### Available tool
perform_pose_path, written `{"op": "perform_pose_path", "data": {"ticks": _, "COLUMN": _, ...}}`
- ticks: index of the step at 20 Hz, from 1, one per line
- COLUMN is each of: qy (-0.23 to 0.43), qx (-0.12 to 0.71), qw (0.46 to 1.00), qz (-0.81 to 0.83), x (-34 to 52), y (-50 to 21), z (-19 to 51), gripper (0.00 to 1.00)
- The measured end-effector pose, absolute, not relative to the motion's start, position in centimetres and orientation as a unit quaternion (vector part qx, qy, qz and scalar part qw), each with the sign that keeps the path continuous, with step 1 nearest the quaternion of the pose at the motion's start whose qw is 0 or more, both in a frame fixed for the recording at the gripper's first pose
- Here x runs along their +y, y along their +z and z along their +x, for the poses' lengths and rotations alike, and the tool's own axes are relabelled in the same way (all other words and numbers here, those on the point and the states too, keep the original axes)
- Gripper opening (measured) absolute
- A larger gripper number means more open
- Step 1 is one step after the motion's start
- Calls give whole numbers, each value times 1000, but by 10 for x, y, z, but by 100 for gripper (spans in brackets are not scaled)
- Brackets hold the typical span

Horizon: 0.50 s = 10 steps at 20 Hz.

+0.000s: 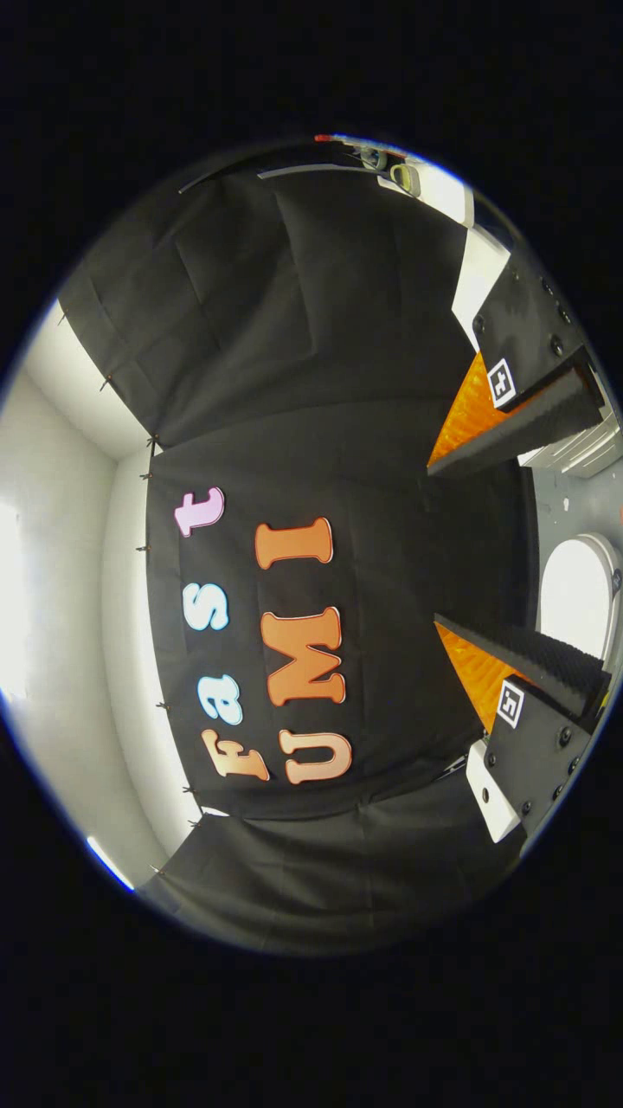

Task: Open the toilet lid.

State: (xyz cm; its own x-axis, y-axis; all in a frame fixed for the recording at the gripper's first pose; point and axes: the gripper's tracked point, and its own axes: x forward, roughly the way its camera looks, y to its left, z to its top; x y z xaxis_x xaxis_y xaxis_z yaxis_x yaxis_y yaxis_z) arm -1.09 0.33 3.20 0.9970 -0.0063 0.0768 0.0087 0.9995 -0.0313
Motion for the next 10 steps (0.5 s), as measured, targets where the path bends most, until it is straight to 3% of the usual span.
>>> {"op": "perform_pose_path", "data": {"ticks": 10, "qy": 10, "qx": -25, "qw": 1000, "qz": -11, "x": 14, "y": 3, "z": 5, "gripper": 98}}
